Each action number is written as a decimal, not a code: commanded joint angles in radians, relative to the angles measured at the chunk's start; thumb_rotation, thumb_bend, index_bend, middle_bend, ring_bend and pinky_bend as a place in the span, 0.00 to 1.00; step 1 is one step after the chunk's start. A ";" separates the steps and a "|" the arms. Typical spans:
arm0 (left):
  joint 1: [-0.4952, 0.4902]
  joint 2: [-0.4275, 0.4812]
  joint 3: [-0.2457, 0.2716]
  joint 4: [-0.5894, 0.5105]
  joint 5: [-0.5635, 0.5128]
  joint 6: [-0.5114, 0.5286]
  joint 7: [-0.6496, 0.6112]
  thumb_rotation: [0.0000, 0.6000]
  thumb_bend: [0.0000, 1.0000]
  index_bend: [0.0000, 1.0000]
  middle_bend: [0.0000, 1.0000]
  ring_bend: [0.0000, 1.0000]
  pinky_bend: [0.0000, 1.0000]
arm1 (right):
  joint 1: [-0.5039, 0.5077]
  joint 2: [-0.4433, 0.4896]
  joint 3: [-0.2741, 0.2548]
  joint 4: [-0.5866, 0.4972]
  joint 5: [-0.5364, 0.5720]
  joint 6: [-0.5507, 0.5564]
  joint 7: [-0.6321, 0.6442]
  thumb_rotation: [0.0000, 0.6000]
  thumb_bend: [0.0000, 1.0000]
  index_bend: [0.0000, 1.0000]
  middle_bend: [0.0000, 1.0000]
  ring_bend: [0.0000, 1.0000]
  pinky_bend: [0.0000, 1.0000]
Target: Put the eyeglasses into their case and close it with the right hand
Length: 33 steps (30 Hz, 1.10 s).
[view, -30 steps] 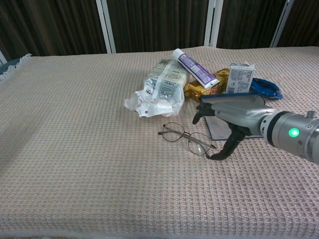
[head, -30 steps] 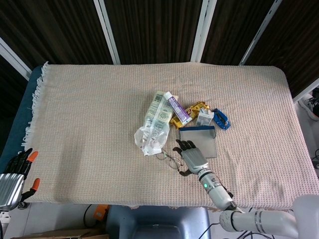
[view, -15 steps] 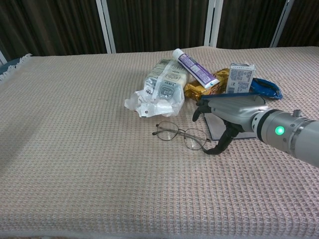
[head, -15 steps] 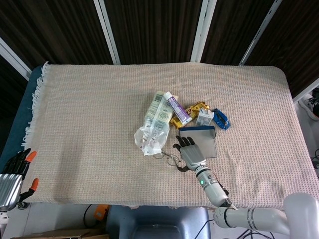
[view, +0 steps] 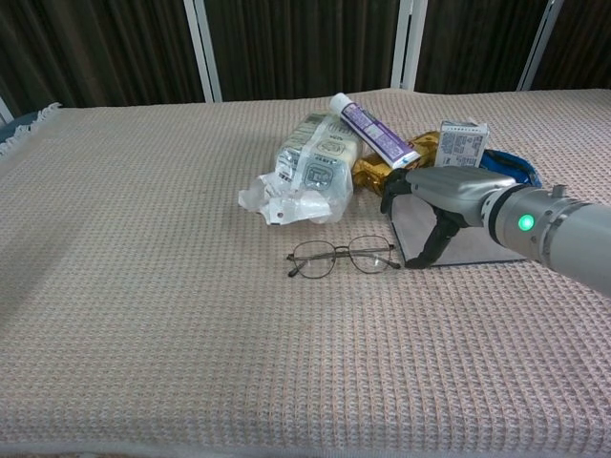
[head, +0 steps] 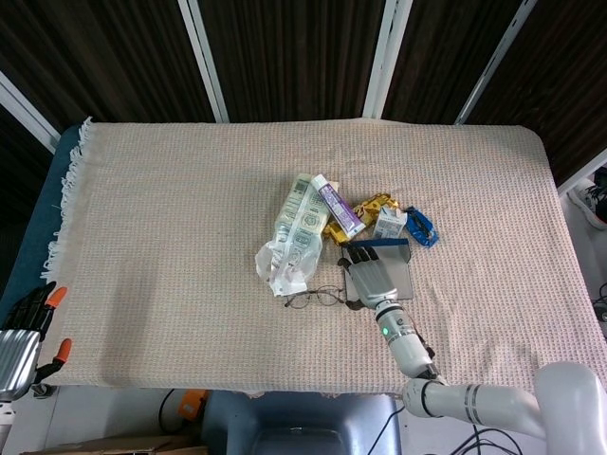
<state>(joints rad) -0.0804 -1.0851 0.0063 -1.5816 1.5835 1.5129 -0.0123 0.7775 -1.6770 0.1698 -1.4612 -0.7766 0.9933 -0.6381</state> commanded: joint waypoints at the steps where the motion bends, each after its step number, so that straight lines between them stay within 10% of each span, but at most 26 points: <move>1: 0.001 0.001 0.000 0.000 0.000 0.001 -0.002 1.00 0.41 0.00 0.00 0.00 0.12 | -0.006 0.057 -0.018 -0.090 -0.013 -0.019 0.014 1.00 0.33 0.38 0.00 0.00 0.00; 33: 0.014 0.008 0.004 0.010 0.017 0.026 -0.034 1.00 0.41 0.00 0.00 0.00 0.12 | 0.103 -0.101 -0.004 -0.016 0.072 0.021 -0.093 1.00 0.52 0.54 0.03 0.00 0.00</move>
<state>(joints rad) -0.0666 -1.0769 0.0107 -1.5714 1.6002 1.5387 -0.0459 0.8789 -1.7761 0.1668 -1.4781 -0.7057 1.0146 -0.7301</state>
